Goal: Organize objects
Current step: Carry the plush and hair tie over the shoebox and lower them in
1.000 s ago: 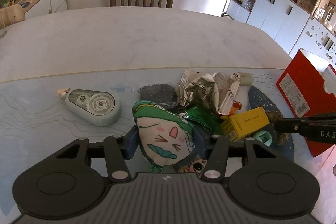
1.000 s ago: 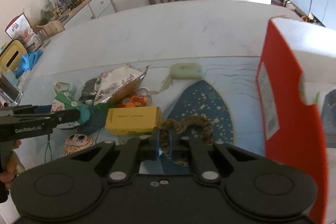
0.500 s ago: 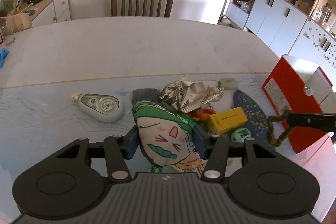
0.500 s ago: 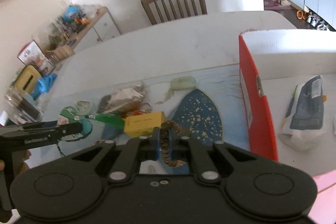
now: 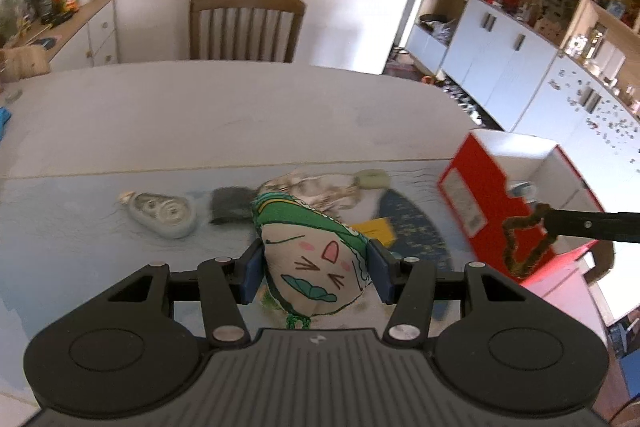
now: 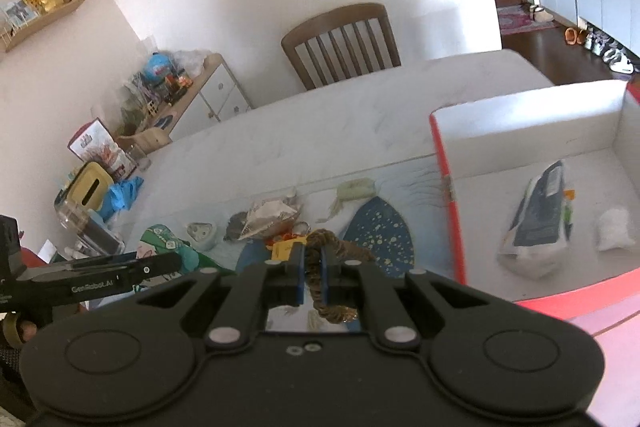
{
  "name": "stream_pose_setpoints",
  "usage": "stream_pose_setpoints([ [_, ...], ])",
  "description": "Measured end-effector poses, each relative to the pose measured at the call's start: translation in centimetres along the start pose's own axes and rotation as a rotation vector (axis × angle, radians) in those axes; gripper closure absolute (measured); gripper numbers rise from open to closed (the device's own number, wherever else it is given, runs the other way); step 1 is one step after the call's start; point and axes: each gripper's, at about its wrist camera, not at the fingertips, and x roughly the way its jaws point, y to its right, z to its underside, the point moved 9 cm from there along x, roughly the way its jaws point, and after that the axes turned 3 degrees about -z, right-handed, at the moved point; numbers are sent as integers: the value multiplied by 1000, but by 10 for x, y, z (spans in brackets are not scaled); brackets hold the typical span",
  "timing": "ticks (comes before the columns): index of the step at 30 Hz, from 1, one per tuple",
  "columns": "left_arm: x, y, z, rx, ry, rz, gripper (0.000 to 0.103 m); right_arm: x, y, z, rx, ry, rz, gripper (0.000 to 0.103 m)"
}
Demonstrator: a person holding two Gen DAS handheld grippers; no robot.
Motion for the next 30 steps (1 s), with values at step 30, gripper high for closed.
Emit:
stream_pose_setpoints([
  [30,38,249,-35,231,-5,203,49,-106,155,-35,54,129,111,97],
])
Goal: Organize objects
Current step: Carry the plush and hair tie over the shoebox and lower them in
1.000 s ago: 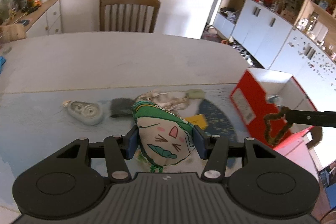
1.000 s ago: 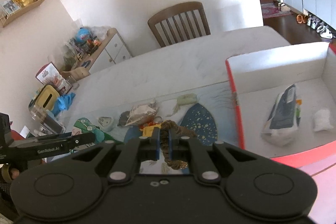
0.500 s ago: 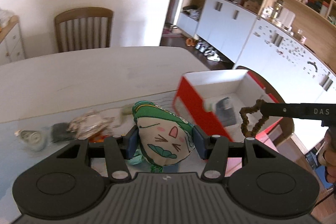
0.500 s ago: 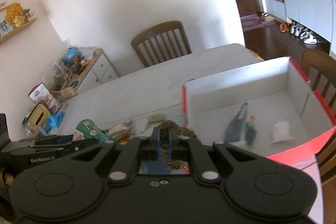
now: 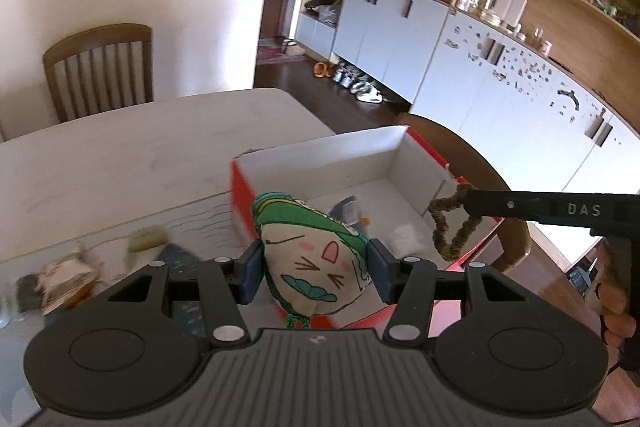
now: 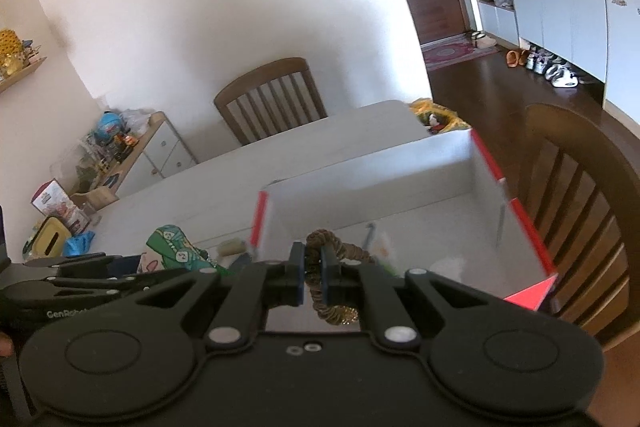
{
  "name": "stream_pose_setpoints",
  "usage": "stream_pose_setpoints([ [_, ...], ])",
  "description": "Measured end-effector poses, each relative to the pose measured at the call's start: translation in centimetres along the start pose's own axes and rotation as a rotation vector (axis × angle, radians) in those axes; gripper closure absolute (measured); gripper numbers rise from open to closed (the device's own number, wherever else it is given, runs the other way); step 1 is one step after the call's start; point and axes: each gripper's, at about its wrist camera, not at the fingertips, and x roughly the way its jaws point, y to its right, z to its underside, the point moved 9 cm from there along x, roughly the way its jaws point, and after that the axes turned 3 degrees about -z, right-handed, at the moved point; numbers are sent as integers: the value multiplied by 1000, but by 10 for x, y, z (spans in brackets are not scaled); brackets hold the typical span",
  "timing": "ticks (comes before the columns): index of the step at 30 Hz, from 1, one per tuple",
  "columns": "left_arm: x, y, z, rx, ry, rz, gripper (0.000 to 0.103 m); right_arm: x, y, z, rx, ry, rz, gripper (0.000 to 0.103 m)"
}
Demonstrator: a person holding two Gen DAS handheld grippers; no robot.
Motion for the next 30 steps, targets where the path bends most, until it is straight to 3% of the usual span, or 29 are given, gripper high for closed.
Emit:
stream_pose_setpoints([
  [10,50,43,-23,40,-34,-25,49,11,58,-10,7,-23,32,97],
  [21,92,48,-58,44,-29,-101,49,42,79,-22,-36,-50,39,97],
  [30,142,34,-45,55,-121,-171,49,79,85,-28,-114,-91,38,97],
])
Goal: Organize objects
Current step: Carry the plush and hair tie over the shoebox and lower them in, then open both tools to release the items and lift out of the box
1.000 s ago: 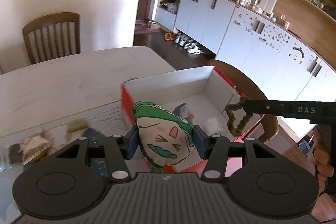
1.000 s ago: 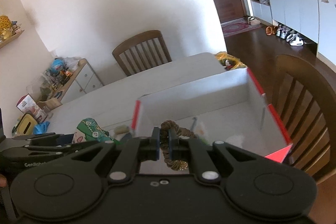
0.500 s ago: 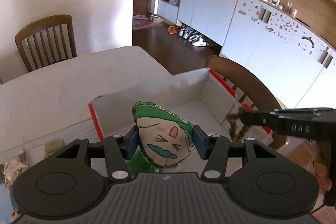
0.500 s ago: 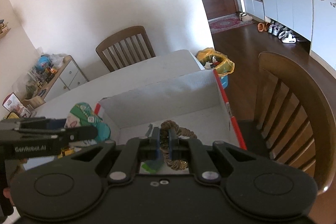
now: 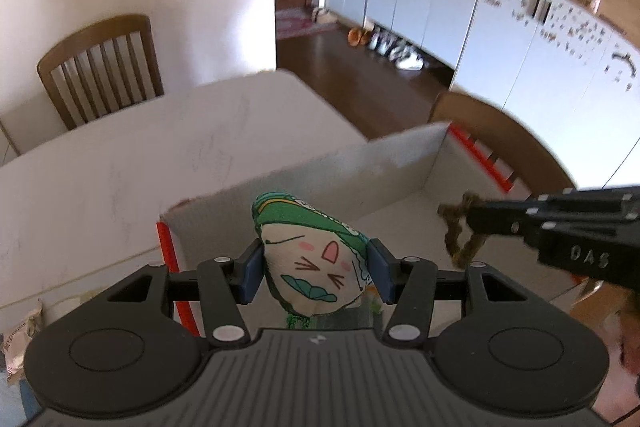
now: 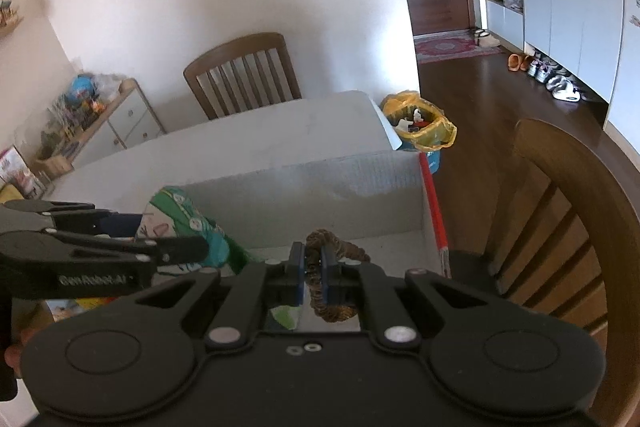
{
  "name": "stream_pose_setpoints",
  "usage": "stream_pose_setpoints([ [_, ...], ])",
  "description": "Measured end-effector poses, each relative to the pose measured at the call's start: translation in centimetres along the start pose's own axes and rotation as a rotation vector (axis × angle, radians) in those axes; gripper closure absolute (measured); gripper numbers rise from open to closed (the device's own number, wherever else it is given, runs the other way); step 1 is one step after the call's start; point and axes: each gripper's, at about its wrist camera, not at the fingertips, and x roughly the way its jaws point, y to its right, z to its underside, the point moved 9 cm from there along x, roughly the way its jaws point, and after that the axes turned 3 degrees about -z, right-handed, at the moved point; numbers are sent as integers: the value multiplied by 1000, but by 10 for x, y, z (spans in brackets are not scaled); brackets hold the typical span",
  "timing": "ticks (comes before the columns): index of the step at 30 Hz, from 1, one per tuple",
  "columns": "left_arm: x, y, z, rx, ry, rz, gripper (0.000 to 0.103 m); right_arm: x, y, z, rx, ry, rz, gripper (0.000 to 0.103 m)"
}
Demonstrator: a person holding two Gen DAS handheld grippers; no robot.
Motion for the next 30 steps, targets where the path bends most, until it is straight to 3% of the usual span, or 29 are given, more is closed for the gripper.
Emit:
stream_pose_setpoints([
  [16,50,0,41,10,-162,16,48,37,4,42,-48,-175,14,96],
  [20,54,4,43,21,-175,19,47,39,5,48,-49,-198,15,95],
  [30,50,10,44,39,-177,58,37,33,7,48,-33,-208,19,82],
])
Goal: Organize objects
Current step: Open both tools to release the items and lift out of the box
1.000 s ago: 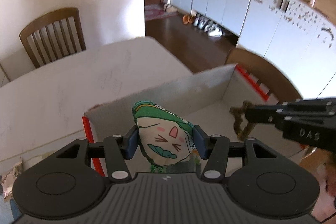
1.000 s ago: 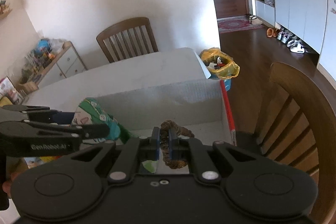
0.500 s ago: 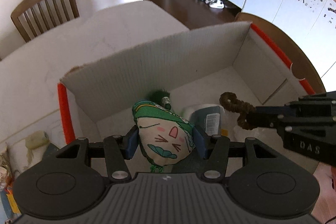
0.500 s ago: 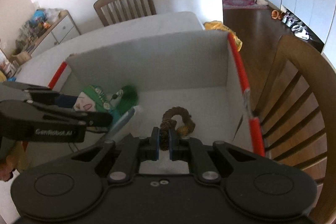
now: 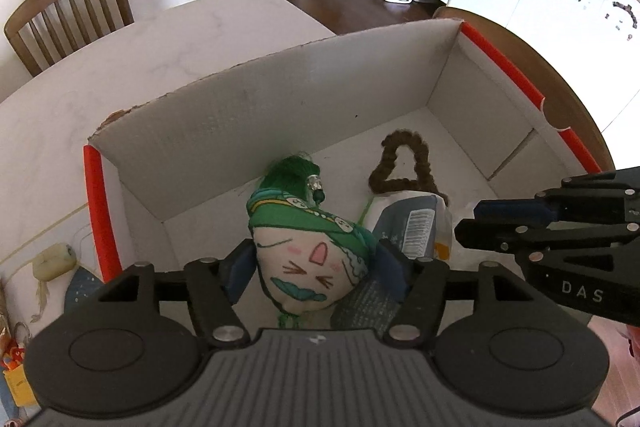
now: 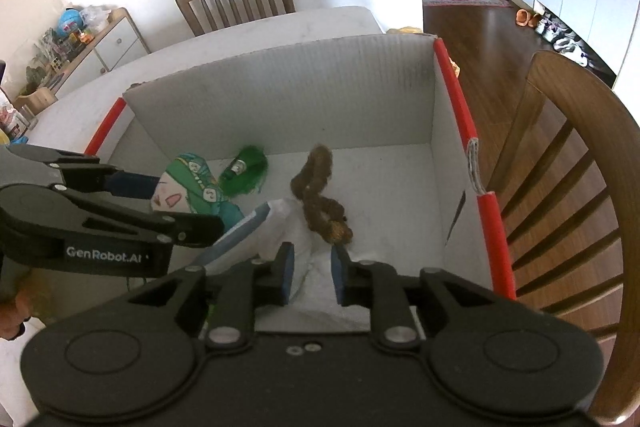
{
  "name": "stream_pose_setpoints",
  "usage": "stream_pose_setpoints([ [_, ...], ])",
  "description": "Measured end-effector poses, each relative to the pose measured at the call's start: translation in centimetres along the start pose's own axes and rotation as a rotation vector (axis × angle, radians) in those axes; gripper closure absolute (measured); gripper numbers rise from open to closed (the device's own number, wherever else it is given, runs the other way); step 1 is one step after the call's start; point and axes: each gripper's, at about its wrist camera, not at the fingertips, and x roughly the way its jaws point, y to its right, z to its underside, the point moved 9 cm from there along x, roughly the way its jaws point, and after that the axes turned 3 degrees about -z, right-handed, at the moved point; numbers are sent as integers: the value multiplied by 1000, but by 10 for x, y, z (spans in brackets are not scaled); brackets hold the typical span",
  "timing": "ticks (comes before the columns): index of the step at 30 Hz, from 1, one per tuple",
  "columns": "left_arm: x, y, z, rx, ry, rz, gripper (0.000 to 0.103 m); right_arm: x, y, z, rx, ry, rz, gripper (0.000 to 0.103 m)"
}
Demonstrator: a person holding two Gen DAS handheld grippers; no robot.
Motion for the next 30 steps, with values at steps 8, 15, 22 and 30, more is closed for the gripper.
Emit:
stream_pose_setpoints([
  [8,-12,2,0,5,31,18,31,-12,-4,2,10,9,-3,70],
  [15,-29,-6,3,-23,60,34,21,-30,-14,-1,5,46,-11,62],
  [22,-60,-14,9,-48,126,65,21,-47,-28,-3,13,91,-16,60],
  [30,-102,-24,19,-60,208,90,21,-72,-58,-5,4,158,-30,56],
])
